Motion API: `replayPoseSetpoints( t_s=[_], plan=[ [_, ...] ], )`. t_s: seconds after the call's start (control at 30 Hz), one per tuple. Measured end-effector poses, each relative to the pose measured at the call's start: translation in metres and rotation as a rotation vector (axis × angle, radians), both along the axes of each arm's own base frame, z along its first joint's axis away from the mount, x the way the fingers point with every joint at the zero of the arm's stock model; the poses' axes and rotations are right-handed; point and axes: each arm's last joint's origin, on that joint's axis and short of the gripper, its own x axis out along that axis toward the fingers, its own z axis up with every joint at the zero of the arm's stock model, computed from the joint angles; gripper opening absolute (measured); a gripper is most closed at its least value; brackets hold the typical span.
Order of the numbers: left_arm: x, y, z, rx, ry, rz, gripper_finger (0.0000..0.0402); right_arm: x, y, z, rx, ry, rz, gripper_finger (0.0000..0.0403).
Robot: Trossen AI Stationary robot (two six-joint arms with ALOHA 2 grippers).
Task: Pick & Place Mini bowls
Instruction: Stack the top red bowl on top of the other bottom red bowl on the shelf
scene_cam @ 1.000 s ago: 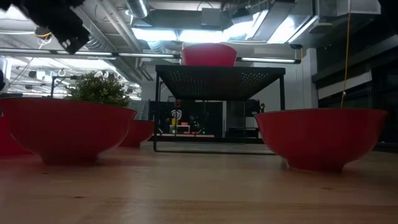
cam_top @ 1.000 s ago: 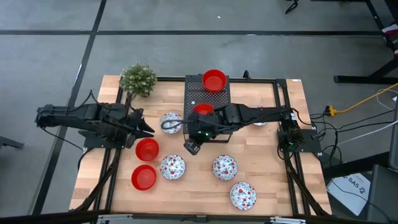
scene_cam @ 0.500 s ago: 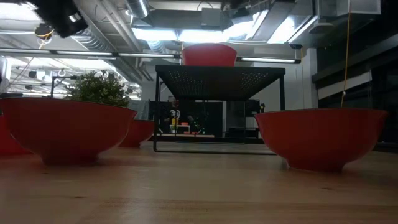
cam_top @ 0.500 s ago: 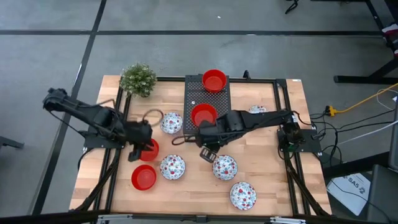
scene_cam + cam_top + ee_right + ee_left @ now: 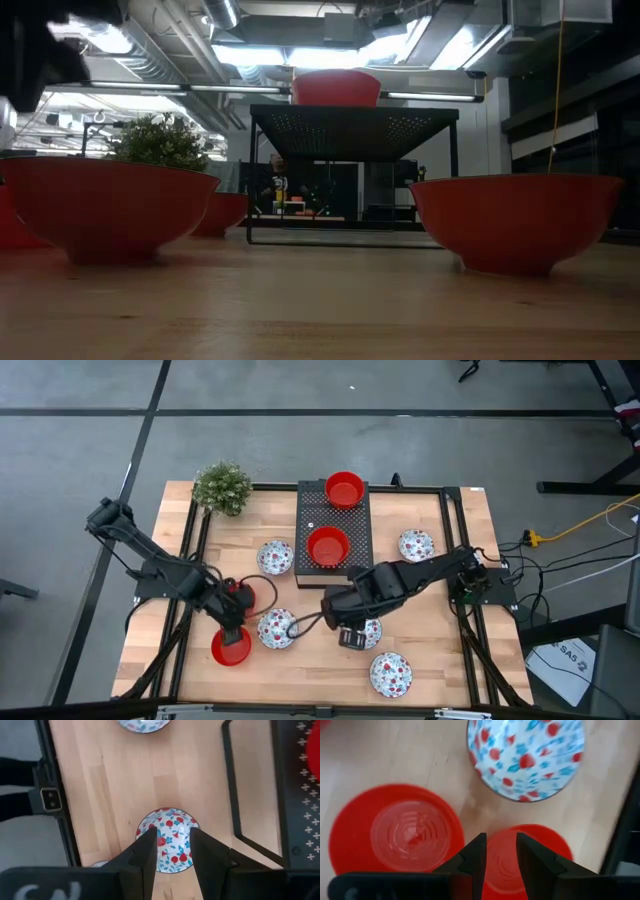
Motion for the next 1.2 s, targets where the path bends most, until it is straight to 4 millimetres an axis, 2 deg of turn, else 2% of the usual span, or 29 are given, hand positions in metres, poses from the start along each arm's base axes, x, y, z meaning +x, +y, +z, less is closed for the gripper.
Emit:
replayPoseSetpoints(
  t_s=[0.33, 0.87, 0.97, 1.13, 1.2],
  plan=[
    [0.021, -0.005, -0.039, 0.128, 0.142, 0.063, 0.01, -0.006, 0.013, 0.0, -0.058, -0.025, 0.021, 0.0116],
    [0.033, 0.003, -0.058, 0.168, 0.22, 0.172, 0.0097, -0.012, 0.027, 0.0, -0.05, -0.026, 0.038, 0.0116],
    [0.034, 0.004, -0.058, 0.16, 0.222, 0.19, 0.0077, -0.013, 0.028, 0.0, -0.05, -0.026, 0.044, 0.0116],
    [0.033, 0.005, -0.058, 0.153, 0.231, 0.191, 0.0013, -0.013, 0.029, 0.0, -0.05, -0.026, 0.045, 0.0116],
    [0.033, 0.005, -0.057, 0.157, 0.228, 0.211, 0.0008, -0.013, 0.029, 0.0, -0.05, -0.026, 0.044, 0.0116]
  ],
)
